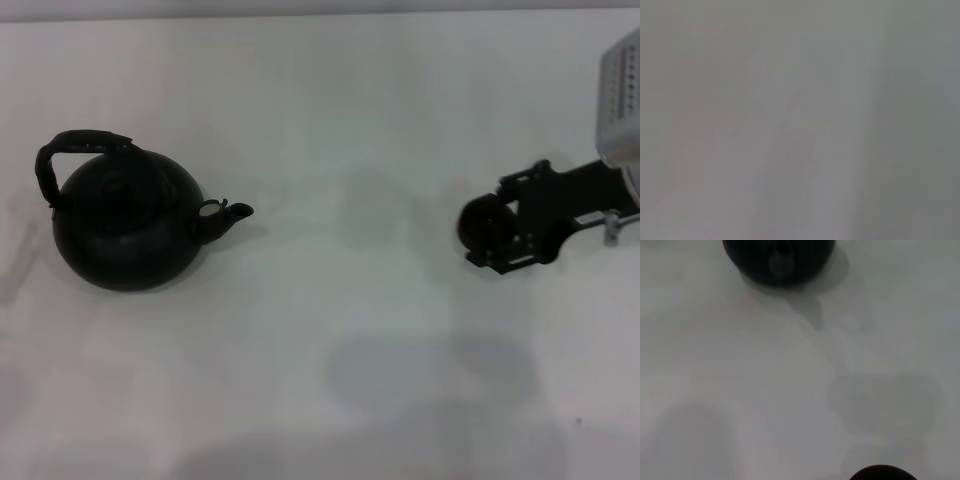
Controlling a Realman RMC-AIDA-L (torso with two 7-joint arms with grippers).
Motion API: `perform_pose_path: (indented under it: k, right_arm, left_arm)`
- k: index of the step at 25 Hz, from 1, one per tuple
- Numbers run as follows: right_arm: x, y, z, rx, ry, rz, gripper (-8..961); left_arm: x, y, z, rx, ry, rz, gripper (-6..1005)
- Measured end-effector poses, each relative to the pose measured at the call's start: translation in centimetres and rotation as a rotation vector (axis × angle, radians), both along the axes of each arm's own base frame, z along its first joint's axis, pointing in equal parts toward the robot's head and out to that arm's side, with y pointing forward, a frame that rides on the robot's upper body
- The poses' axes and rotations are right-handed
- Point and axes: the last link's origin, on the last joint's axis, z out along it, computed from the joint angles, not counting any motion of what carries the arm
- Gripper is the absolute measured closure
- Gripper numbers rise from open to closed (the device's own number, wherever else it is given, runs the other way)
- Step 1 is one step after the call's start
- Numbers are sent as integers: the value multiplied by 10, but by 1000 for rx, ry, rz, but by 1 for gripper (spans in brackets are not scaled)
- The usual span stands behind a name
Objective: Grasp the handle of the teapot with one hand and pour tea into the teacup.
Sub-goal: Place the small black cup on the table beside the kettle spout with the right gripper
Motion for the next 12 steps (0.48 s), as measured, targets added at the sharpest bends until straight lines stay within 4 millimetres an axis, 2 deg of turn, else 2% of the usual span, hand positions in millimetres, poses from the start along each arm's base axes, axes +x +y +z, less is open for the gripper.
perform_pose_path:
  k: [6, 12]
  right_arm:
    - [-28, 5, -13, -40, 45, 57, 230]
    - [-48, 4, -33, -80, 70, 113, 229]
  left_arm:
    - [2, 3, -1, 0, -6, -13, 200]
    - [4, 4, -2, -2, -8, -19, 199]
